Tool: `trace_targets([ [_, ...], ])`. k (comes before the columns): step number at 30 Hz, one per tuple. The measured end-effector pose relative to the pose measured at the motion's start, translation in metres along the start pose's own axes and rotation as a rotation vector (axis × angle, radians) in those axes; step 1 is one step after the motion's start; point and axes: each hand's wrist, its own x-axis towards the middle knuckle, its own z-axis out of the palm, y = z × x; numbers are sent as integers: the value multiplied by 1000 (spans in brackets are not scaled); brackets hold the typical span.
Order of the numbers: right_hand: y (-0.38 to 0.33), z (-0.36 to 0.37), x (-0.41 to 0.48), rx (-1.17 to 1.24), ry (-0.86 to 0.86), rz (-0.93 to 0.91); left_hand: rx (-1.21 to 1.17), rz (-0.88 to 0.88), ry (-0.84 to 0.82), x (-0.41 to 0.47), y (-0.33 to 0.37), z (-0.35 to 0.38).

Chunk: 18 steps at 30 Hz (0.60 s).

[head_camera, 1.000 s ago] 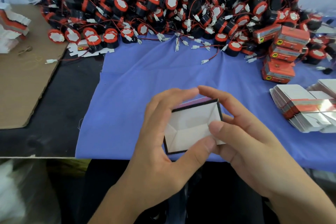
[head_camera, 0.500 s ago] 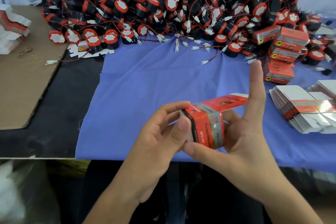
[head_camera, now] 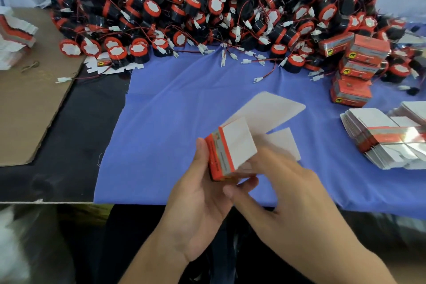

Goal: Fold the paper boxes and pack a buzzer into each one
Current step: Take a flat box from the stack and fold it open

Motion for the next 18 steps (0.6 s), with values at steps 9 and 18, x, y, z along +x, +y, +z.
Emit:
trace_targets([
  [9,-10,7,0,-325,-200,50,-67,-83,-92,3,-11,-9],
  [18,26,26,1,-333,-207,160,822,211,56,14,0,-25],
])
